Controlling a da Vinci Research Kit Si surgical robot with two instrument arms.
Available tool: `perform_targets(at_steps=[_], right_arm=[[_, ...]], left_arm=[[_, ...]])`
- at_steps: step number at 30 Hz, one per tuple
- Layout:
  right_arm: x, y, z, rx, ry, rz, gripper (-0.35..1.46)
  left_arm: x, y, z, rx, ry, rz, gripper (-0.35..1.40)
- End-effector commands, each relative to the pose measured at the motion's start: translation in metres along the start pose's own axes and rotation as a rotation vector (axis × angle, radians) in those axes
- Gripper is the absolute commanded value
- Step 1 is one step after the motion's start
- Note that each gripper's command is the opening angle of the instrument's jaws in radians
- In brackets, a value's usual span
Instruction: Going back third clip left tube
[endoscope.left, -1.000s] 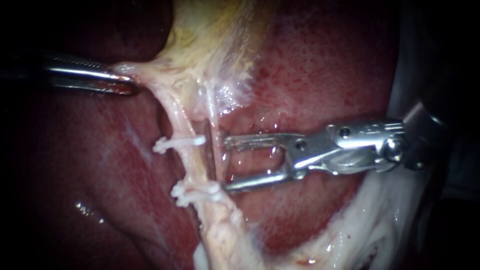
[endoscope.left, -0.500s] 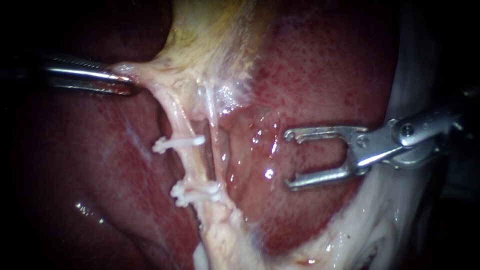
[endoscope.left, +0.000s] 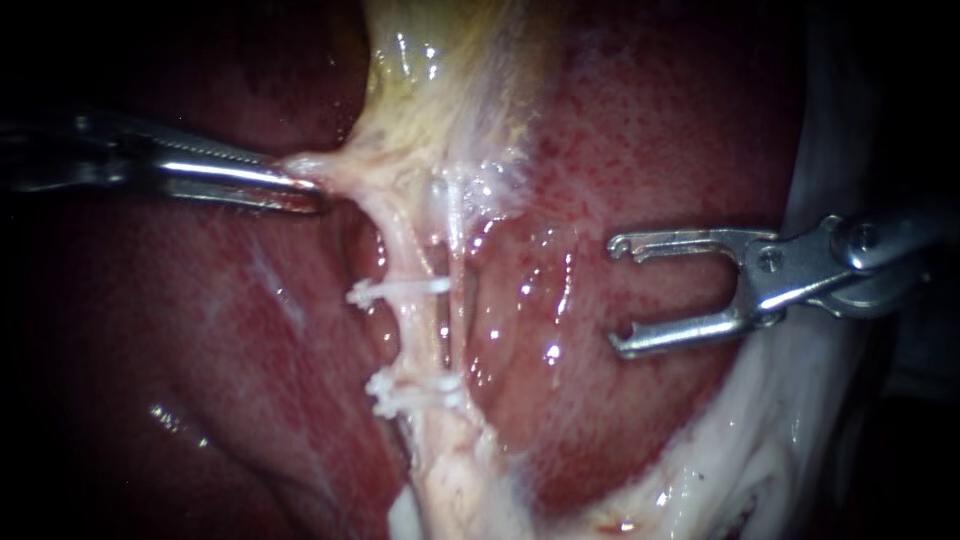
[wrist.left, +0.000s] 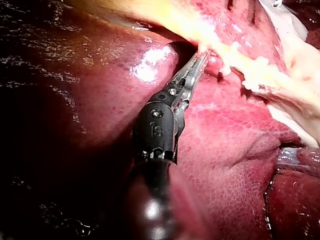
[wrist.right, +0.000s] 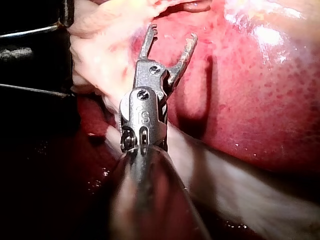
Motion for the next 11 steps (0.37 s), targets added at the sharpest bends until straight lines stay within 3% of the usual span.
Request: perform_targets(at_steps=[1,11], right_arm=[[-0.0001,-0.0001,0.0000,0.001,0.000,0.000,0.50],[0.0003,-0.0005,0.0003,0.017,0.002,0.000,0.50]], left_arm=[[-0.0002,-0.0001,0.0003,-0.001,0.000,-0.001,-0.35],[-0.0001,-0.0002,0.0001,-0.007,-0.001,-0.008,-0.35]])
